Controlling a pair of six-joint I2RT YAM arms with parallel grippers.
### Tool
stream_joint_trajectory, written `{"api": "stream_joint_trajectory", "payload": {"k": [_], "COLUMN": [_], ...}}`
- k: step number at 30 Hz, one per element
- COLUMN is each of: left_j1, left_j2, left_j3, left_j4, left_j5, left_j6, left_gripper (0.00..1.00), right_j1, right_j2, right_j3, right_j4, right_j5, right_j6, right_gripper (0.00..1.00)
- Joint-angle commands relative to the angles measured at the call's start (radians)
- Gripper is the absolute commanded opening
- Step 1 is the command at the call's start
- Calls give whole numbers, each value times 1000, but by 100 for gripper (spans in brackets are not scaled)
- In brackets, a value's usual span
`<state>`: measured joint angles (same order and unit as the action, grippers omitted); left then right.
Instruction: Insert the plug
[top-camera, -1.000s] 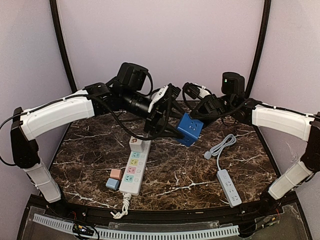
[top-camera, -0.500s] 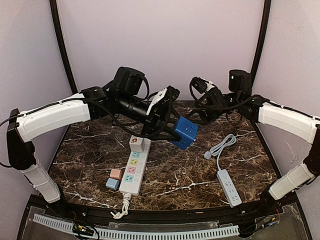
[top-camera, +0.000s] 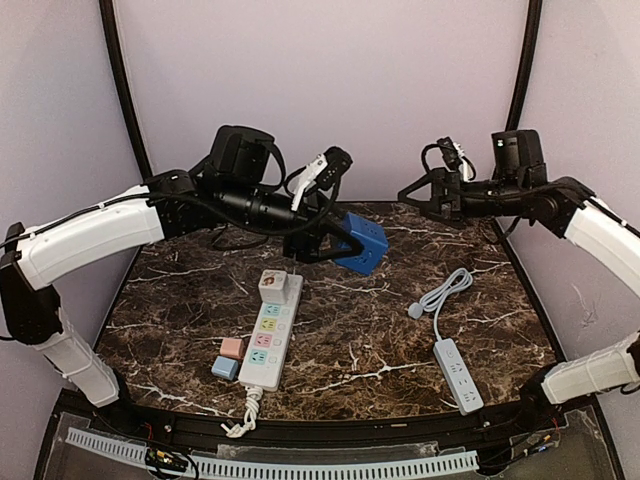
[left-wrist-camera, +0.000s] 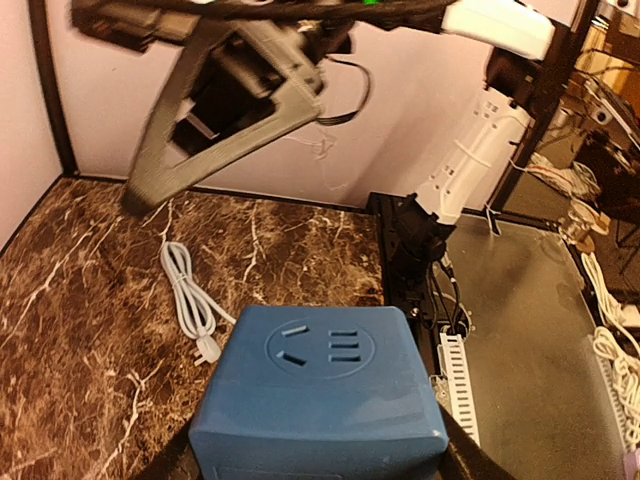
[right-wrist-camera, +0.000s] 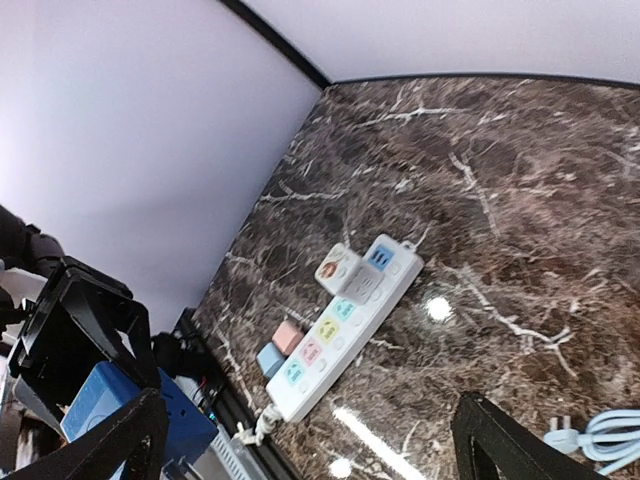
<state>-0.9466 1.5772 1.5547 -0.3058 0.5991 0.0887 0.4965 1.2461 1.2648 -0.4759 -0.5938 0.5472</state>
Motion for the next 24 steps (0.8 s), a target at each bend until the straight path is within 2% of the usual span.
{"api": "stream_joint_trajectory", "payload": {"k": [1,5,8,11,19,24], "left_j1": [-6,-6,-6,-6,-7,-1], "left_j2": [-71,-101,-115,-117,-63,-58], "left_j3": [-16,-36,-45,-31,108,111], "left_j4": [0,0,-13,-59,-397,-523], "left_j5": [-138,-252,-348,-429,-685,-741], "left_j6": [-165,-255,-321,-415,-567,-667], "left_gripper": [1,1,1,1,1,1], "right_j1": [-4,-6,-8,-9,-13,-12], "right_j2": [-131,-218,-264,-294,-366,-385], "right_j3": [-78,-156,-192,-208,-337,-346], "right_j4": [-44,-41,-5,13,9,-55], "right_j5": [265,323,248,178,131,180], "right_j6": [6,101,135,74,132,129], "right_gripper": [99,99,99,99,99,99]}}
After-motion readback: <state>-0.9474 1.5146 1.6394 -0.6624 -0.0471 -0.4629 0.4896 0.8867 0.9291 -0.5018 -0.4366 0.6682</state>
